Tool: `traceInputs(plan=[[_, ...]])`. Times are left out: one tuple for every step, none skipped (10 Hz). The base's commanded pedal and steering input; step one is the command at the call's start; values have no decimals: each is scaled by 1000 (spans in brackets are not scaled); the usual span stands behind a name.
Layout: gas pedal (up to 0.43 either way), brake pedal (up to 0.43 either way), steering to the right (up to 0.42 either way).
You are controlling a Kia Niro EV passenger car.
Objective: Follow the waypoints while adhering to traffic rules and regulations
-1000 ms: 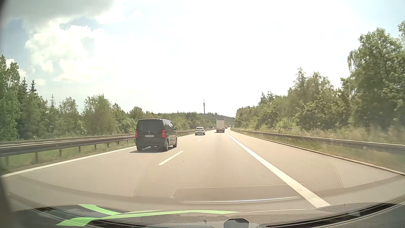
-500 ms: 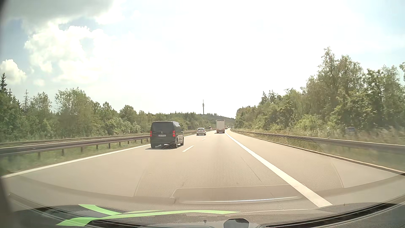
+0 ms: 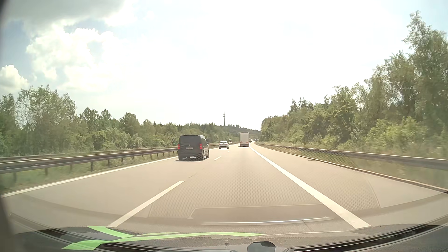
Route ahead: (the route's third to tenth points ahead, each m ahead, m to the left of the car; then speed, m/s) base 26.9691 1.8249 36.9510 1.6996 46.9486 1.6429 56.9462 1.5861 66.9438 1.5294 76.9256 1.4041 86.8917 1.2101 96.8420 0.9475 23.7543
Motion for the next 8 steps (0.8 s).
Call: traceInputs(plan=[[248,0,-2],[248,0,-2],[248,0,-2],[248,0,-2],[248,0,-2],[248,0,-2],[248,0,-2],[248,0,-2]])
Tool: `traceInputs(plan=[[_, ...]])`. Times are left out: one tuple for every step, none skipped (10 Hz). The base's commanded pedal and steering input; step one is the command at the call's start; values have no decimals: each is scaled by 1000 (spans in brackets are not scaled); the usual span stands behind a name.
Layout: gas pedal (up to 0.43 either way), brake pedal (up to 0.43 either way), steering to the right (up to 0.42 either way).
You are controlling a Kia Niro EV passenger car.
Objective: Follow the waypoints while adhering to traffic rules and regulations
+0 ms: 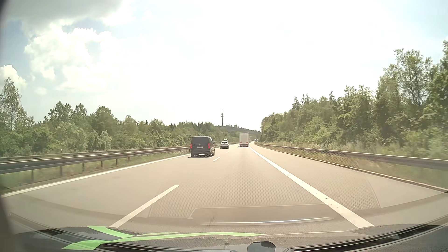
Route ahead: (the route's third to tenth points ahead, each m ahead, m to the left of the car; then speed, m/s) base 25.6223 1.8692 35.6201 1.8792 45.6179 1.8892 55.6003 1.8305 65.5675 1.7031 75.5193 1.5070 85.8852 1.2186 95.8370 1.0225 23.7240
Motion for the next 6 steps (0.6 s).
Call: traceInputs(plan=[[248,0,-2],[248,0,-2],[248,0,-2],[248,0,-2],[248,0,-2],[248,0,-2]])
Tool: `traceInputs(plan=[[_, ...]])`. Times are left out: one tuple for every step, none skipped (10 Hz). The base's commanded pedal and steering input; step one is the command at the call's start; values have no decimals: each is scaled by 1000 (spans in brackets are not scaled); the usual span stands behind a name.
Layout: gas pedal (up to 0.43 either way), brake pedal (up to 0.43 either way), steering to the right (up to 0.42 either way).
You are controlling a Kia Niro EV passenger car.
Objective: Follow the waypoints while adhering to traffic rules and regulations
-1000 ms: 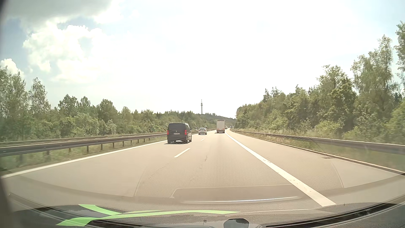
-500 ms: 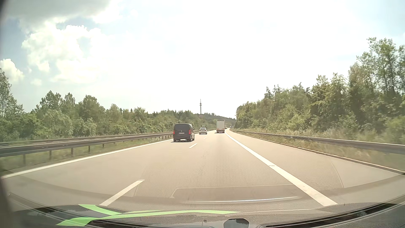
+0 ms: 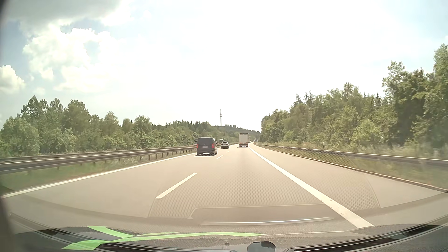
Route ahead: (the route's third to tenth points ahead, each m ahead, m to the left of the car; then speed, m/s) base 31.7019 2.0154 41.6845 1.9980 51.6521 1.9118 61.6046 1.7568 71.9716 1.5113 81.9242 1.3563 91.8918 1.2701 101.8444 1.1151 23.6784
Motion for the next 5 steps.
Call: traceInputs(plan=[[248,0,-2],[248,0,-2],[248,0,-2],[248,0,-2],[248,0,-2]])
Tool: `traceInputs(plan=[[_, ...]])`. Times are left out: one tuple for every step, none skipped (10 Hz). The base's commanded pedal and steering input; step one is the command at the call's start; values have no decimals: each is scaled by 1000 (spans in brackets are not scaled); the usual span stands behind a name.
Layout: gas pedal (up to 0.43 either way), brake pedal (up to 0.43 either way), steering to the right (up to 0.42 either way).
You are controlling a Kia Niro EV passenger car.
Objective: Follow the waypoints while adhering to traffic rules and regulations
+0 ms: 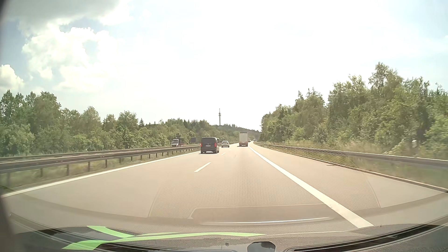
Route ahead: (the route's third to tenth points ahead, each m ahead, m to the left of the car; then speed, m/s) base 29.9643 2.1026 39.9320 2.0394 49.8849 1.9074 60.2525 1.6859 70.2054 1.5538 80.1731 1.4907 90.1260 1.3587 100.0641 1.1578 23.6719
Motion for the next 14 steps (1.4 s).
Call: traceInputs(plan=[[248,0,-2],[248,0,-2],[248,0,-2],[248,0,-2],[248,0,-2],[248,0,-2],[248,0,-2],[248,0,-2],[248,0,-2],[248,0,-2],[248,0,-2],[248,0,-3],[248,0,-3],[248,0,-4]])
